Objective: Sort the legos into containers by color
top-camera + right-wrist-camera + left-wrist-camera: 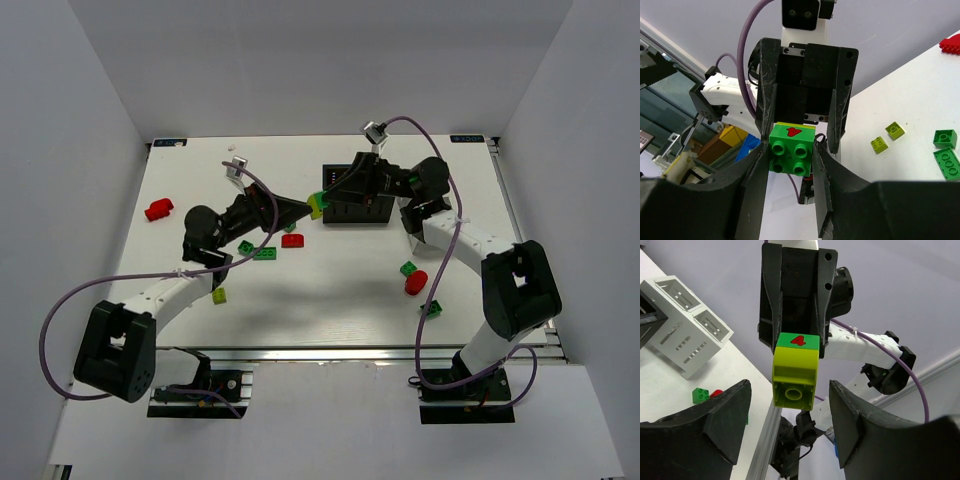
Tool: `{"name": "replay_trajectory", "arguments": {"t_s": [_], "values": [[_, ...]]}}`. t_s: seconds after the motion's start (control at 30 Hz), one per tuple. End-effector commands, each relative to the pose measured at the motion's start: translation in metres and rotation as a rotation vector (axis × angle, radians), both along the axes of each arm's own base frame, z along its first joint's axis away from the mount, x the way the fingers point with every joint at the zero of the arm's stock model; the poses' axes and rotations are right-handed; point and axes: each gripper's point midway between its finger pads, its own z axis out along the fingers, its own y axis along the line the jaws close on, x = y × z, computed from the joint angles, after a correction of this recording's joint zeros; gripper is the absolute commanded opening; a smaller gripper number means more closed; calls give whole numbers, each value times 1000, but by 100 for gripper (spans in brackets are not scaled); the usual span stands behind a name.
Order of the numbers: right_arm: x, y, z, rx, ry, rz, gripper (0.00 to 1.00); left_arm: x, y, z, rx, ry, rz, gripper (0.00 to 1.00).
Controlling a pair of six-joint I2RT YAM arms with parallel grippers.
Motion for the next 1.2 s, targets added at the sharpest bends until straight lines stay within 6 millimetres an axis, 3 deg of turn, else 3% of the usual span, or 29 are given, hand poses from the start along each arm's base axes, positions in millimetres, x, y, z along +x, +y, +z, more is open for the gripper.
{"name": "replay_trajectory", "arguments": {"t_s": [0.0,0.17,0.4,0.53,0.7,0.93,1.1,1.13,1.17], "values": [[0,4,19,53,-79,-4,0,-8,-1,13,-26,-47,-35,72],[3,6,15,48,-67,-4,0,-12,-2,16,-40,-55,-56,65],[5,8,16,47,-81,-2,0,-16,-4,14,-54,-44,-95,28],[7,6,16,39,-95,-1,0,-17,-4,15,-52,-49,-99,20],[19,-11,16,26,-126,-41,0,-17,-4,17,-46,-58,-102,17],[45,-56,13,-17,-169,-140,0,-5,-5,12,-27,-48,-93,14],[56,-82,3,-66,-216,-184,0,14,-14,11,-18,-41,-97,14],[57,-85,8,-77,-258,-198,0,26,-20,-2,10,16,-93,14],[61,-86,-4,-131,-180,-209,0,32,-28,5,30,-35,-91,14]]}}
